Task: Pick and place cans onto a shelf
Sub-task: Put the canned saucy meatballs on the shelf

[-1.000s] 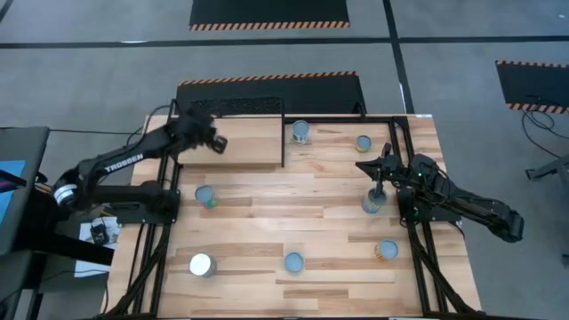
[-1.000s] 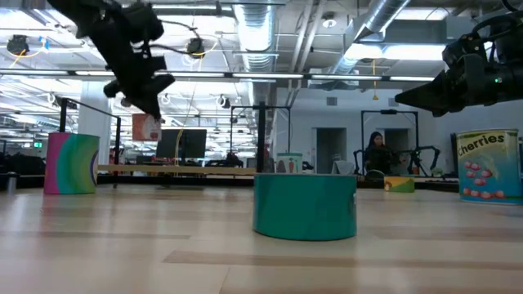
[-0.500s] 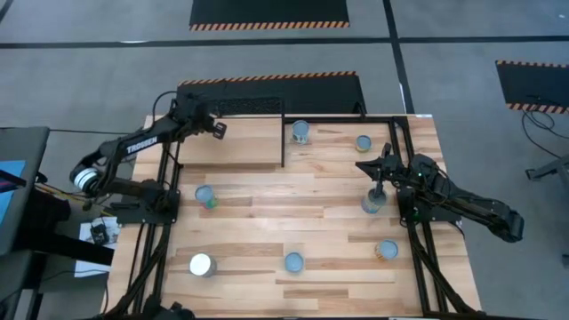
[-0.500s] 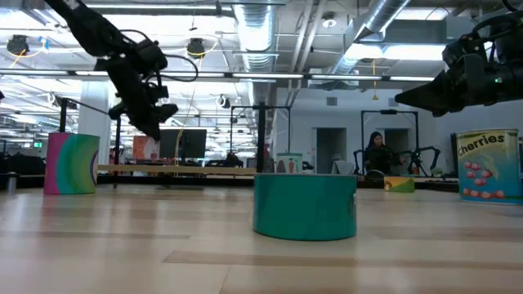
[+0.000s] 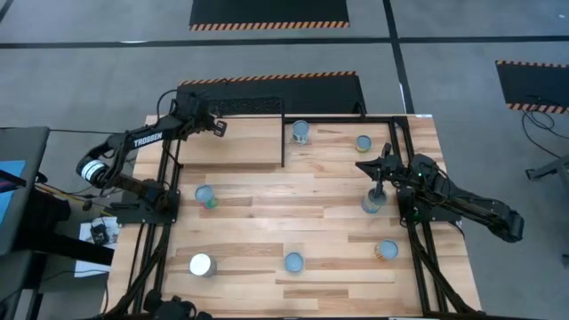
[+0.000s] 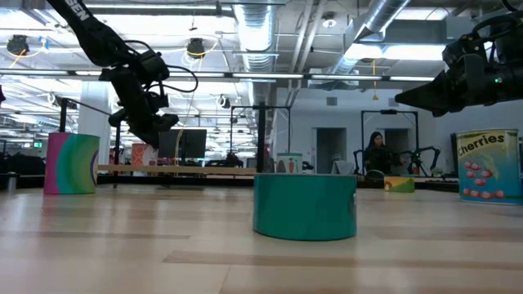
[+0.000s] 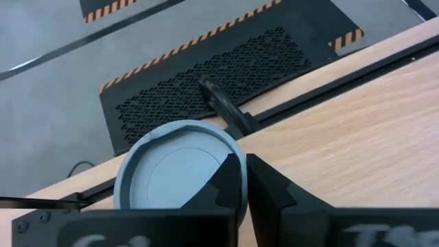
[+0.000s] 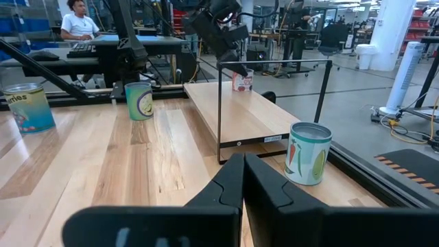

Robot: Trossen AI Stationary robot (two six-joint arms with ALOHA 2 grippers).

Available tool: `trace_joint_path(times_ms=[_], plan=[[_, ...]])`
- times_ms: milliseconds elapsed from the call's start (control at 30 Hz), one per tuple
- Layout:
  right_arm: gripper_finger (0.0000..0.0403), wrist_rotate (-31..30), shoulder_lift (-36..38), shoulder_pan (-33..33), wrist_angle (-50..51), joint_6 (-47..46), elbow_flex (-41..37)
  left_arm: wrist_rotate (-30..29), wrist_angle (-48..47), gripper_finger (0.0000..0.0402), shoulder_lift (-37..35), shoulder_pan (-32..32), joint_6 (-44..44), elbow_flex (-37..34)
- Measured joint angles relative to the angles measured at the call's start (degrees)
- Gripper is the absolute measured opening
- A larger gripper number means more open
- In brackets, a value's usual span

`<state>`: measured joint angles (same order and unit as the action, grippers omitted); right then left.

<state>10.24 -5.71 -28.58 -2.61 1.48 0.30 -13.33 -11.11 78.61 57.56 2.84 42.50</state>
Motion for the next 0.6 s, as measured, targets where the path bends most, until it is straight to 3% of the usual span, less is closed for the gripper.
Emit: trace_joint_path(times_ms=[600], plan=[[0.0033, 0.0, 0.0, 0.0, 0.0, 0.0, 0.0, -0.5, -0.2, 0.0071, -0.5, 0.0, -0.2, -0.2]])
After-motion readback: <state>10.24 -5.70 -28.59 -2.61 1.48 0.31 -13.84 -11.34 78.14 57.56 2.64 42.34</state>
